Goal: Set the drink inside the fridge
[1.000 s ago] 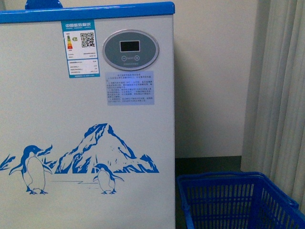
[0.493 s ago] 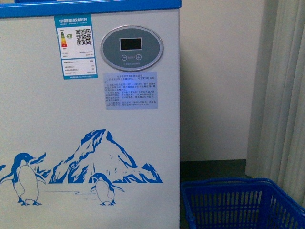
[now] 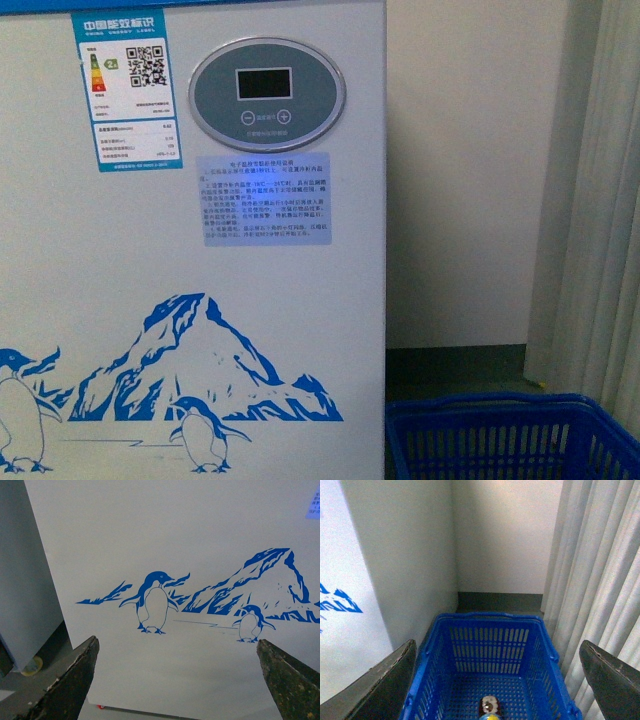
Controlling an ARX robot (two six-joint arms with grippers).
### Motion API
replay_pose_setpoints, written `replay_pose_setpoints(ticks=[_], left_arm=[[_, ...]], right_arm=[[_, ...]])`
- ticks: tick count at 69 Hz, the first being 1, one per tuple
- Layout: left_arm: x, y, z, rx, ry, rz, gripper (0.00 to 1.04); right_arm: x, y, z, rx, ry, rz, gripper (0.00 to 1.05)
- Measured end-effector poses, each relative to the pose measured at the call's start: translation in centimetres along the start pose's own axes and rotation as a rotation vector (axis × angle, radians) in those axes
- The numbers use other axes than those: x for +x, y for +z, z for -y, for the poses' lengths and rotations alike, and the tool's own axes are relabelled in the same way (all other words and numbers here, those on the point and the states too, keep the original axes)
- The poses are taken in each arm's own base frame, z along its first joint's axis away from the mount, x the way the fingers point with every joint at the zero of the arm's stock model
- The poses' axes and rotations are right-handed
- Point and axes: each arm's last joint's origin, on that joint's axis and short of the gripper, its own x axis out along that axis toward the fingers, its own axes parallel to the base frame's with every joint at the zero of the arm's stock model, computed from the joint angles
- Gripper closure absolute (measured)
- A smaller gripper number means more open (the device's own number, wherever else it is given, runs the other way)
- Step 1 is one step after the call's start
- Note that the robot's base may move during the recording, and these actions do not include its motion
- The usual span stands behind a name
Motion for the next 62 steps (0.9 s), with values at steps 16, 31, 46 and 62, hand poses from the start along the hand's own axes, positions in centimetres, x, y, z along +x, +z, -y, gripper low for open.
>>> replay_pose_setpoints(ticks=[16, 31, 46, 62], left_arm=[[0.00, 0.00, 0.00, 0.000, 0.000, 0.000, 0.08], [0.00, 0.00, 0.00, 0.000, 0.000, 0.000, 0.08], [0.00, 0.00, 0.00, 0.000, 0.000, 0.000, 0.08], [0.00, 0.01, 0.00, 0.000, 0.000, 0.000, 0.08]], right_arm=[[0.00, -0.01, 0.00, 0.000, 0.000, 0.000, 0.07], [0.00, -0.01, 0.00, 0.000, 0.000, 0.000, 0.07], [0.00, -0.01, 0.00, 0.000, 0.000, 0.000, 0.07], [0.00, -0.11, -0.05, -0.025, 0.043, -0.011, 0.07]])
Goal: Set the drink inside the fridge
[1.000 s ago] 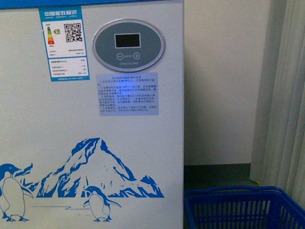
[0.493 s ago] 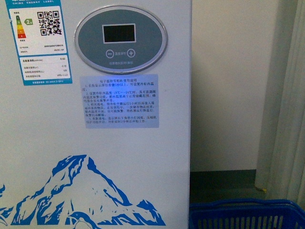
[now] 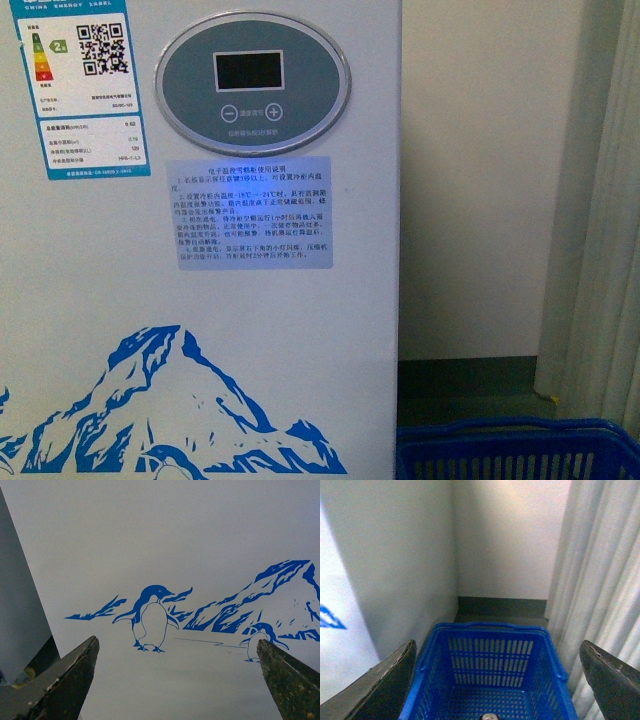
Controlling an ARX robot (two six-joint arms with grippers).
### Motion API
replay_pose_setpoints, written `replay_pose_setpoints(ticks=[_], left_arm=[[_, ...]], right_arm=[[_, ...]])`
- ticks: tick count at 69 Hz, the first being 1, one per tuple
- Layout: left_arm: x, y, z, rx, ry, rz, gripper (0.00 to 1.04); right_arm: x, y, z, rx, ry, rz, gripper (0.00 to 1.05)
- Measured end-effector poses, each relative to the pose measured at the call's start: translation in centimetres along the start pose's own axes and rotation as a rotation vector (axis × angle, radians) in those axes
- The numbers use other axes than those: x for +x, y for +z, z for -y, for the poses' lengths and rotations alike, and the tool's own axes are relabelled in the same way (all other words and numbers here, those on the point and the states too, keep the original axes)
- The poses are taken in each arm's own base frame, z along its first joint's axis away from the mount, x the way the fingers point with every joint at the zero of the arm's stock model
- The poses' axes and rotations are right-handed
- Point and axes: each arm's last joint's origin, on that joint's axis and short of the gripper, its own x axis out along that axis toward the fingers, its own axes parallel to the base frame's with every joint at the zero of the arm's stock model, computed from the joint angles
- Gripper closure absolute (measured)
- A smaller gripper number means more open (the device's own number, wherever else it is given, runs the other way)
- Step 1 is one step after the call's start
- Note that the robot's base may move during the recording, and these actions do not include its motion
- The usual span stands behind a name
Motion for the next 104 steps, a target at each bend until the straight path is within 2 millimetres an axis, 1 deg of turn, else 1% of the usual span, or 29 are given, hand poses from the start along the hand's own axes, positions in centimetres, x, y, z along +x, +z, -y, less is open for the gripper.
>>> replay_pose_setpoints(ticks=[9, 12, 20, 24, 25, 28, 32, 34, 35, 38, 39, 41, 42, 45, 48, 51, 53, 54, 57, 58, 62, 67, 71, 79, 88, 98, 104], left_arm=[[0.0, 0.0, 0.0, 0.000, 0.000, 0.000, 0.08], [0.0, 0.0, 0.0, 0.000, 0.000, 0.000, 0.08], [0.0, 0.0, 0.0, 0.000, 0.000, 0.000, 0.08], [0.0, 0.0, 0.0, 0.000, 0.000, 0.000, 0.08], [0.0, 0.0, 0.0, 0.000, 0.000, 0.000, 0.08], [0.0, 0.0, 0.0, 0.000, 0.000, 0.000, 0.08], [0.0, 0.0, 0.0, 0.000, 0.000, 0.000, 0.08], [0.0, 0.0, 0.0, 0.000, 0.000, 0.000, 0.08], [0.0, 0.0, 0.0, 0.000, 0.000, 0.000, 0.08], [0.0, 0.0, 0.0, 0.000, 0.000, 0.000, 0.08], [0.0, 0.0, 0.0, 0.000, 0.000, 0.000, 0.08], [0.0, 0.0, 0.0, 0.000, 0.000, 0.000, 0.08], [0.0, 0.0, 0.0, 0.000, 0.000, 0.000, 0.08], [0.0, 0.0, 0.0, 0.000, 0.000, 0.000, 0.08], [0.0, 0.0, 0.0, 0.000, 0.000, 0.000, 0.08], [0.0, 0.0, 0.0, 0.000, 0.000, 0.000, 0.08], [0.0, 0.0, 0.0, 0.000, 0.000, 0.000, 0.08], [0.0, 0.0, 0.0, 0.000, 0.000, 0.000, 0.08], [0.0, 0.0, 0.0, 0.000, 0.000, 0.000, 0.08], [0.0, 0.0, 0.0, 0.000, 0.000, 0.000, 0.08], [0.0, 0.0, 0.0, 0.000, 0.000, 0.000, 0.08], [0.0, 0.0, 0.0, 0.000, 0.000, 0.000, 0.08], [0.0, 0.0, 0.0, 0.000, 0.000, 0.000, 0.08], [0.0, 0.0, 0.0, 0.000, 0.000, 0.000, 0.08], [0.0, 0.0, 0.0, 0.000, 0.000, 0.000, 0.08], [0.0, 0.0, 0.0, 0.000, 0.000, 0.000, 0.08], [0.0, 0.0, 0.0, 0.000, 0.000, 0.000, 0.08]], right_arm=[[0.1, -0.6, -0.1, -0.010, 0.038, -0.088, 0.07], [0.1, -0.5, -0.1, -0.008, 0.034, -0.111, 0.07], [0.4, 0.8, 0.0, -0.006, 0.034, -0.151, 0.07], [1.0, 2.0, 0.1, -0.009, 0.037, -0.143, 0.07], [1.4, 2.6, 0.1, -0.009, 0.028, -0.141, 0.07], [2.0, 3.1, 0.2, -0.010, 0.016, -0.142, 0.07], [3.8, 3.9, 0.3, -0.010, 0.015, -0.171, 0.07], [4.4, 4.1, 0.4, -0.010, 0.008, -0.186, 0.07], [5.2, 4.1, 0.4, -0.013, 0.000, -0.204, 0.07], [6.4, 4.2, 0.5, -0.016, -0.003, -0.236, 0.07], [7.1, 4.1, 0.5, -0.014, 0.005, -0.266, 0.07], [7.9, 4.0, 0.5, -0.012, 0.010, -0.297, 0.07], [8.8, 3.8, 0.6, -0.013, 0.007, -0.328, 0.07], [9.9, 3.4, 0.6, -0.013, 0.004, -0.374, 0.07], [11.7, 2.8, 0.7, -0.006, 0.020, -0.457, 0.07], [14.1, 1.4, 0.9, -0.019, 0.006, -0.557, 0.07], [14.8, 0.9, 0.9, -0.024, 0.008, -0.587, 0.07], [15.4, 0.4, 1.0, -0.023, 0.009, -0.616, 0.07], [16.2, -0.1, 1.1, -0.029, 0.004, -0.646, 0.07], [16.9, -0.6, 1.1, -0.040, -0.004, -0.671, 0.07], [18.1, -1.3, 1.3, -0.053, -0.017, -0.708, 0.07], [20.1, -2.7, 1.5, -0.080, -0.025, -0.767, 0.07], [21.1, -3.5, 1.7, -0.090, -0.030, -0.799, 0.07], [23.7, -5.5, 2.1, -0.088, -0.034, -0.880, 0.07], [25.6, -7.1, 2.3, -0.095, -0.032, -0.932, 0.07], [28.1, -9.5, 2.4, -0.097, -0.025, -0.990, 0.07], [29.1, -10.9, 2.4, -0.097, -0.020, -1.024, 0.07]])
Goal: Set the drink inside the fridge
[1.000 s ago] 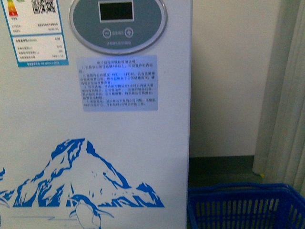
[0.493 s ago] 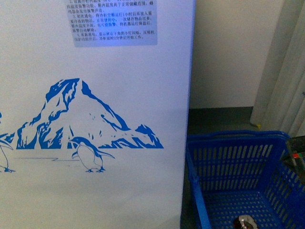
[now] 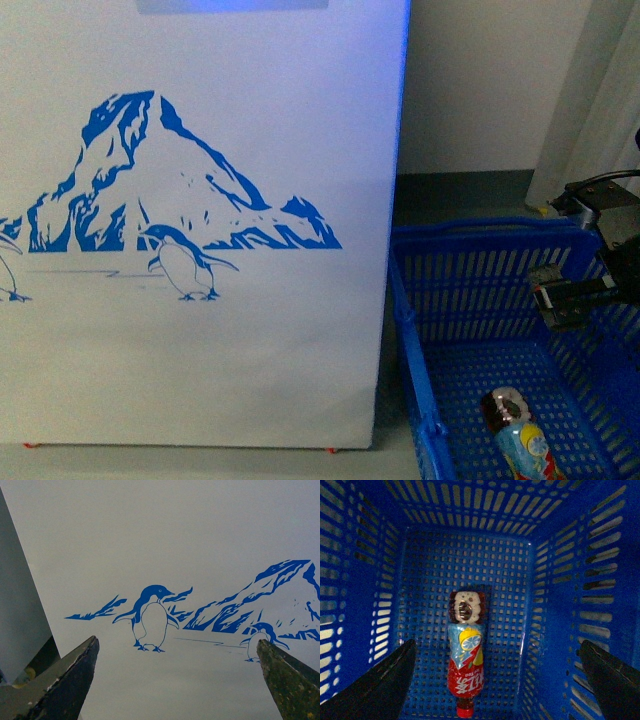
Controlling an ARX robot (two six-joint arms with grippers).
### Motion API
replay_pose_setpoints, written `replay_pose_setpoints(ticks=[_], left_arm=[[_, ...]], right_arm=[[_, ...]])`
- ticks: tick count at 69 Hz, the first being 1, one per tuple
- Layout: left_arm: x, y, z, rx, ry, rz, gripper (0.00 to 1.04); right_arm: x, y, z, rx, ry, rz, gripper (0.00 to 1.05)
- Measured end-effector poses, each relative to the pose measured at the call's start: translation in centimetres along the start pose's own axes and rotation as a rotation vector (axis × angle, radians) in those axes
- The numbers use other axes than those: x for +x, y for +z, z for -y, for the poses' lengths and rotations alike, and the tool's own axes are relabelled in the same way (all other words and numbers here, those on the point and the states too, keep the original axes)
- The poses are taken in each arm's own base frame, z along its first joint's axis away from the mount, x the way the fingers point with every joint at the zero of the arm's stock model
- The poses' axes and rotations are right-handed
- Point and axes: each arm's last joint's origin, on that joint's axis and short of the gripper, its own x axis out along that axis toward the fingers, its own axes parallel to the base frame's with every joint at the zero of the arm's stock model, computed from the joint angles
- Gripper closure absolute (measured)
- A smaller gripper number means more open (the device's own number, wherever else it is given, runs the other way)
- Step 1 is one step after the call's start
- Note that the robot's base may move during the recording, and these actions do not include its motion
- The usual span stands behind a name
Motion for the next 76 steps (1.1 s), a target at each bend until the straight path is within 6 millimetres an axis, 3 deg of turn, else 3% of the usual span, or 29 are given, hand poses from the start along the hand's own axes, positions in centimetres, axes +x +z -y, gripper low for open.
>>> replay_pose_setpoints(ticks=[26, 51, 76], left_arm=[[0.0, 0.0, 0.0, 0.000, 0.000, 0.000, 0.08], [0.0, 0.0, 0.0, 0.000, 0.000, 0.000, 0.08], [0.0, 0.0, 0.0, 0.000, 0.000, 0.000, 0.08]], right_arm=[[7.7, 0.0, -0.7, -0.007, -0.003, -0.124, 0.07], [12.5, -2.2, -2.5, -0.034, 0.010, -0.225, 0.07], [15.8, -3.8, -3.0, -0.098, -0.020, -0.299, 0.07]])
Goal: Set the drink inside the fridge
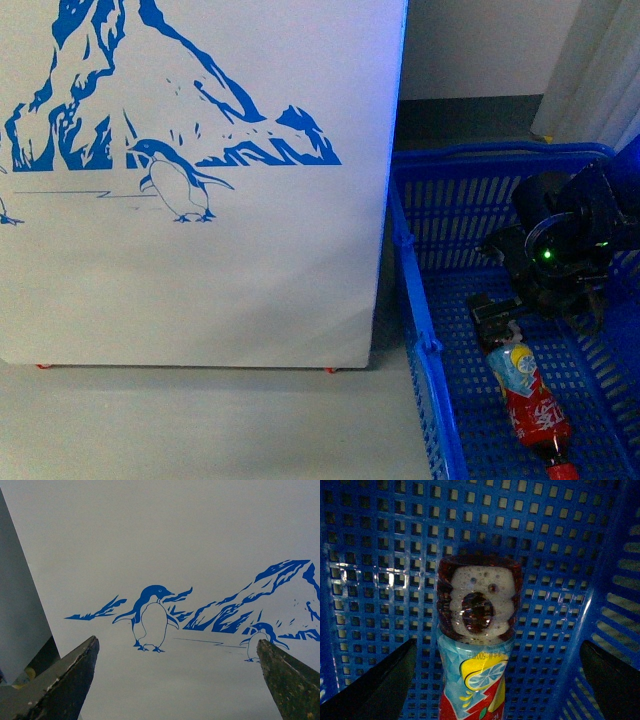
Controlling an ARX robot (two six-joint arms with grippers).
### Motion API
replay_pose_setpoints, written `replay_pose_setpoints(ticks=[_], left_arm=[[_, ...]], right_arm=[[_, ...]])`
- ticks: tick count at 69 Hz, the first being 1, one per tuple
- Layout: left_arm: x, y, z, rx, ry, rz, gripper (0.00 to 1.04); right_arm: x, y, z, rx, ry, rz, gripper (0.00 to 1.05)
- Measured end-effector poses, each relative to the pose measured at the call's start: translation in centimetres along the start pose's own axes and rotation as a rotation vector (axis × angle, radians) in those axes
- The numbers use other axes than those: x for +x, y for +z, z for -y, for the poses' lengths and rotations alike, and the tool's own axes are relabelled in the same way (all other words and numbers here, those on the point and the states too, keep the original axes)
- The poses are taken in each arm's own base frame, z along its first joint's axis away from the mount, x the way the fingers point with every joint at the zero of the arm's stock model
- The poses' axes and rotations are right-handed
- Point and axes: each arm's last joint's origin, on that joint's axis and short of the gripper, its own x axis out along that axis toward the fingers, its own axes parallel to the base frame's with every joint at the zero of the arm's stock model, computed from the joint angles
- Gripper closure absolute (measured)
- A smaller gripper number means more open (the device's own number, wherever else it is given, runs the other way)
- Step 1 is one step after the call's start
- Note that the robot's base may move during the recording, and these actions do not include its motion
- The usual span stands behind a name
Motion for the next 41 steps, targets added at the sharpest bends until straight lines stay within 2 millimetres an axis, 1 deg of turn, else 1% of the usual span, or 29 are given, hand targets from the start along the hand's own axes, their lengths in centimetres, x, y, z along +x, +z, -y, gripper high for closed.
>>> replay_pose_setpoints(ticks=[16, 34, 41], left_arm=[[0.0, 0.0, 0.0, 0.000, 0.000, 0.000, 0.08], [0.0, 0.0, 0.0, 0.000, 0.000, 0.000, 0.08], [0.0, 0.0, 0.0, 0.000, 0.000, 0.000, 0.08]], right_arm=[[2.7, -0.1, -0.1, -0.111, 0.014, -0.033, 0.07], [4.6, 0.9, -0.1, -0.113, 0.056, -0.022, 0.07], [5.4, 0.9, -0.2, -0.114, 0.069, -0.030, 0.07]])
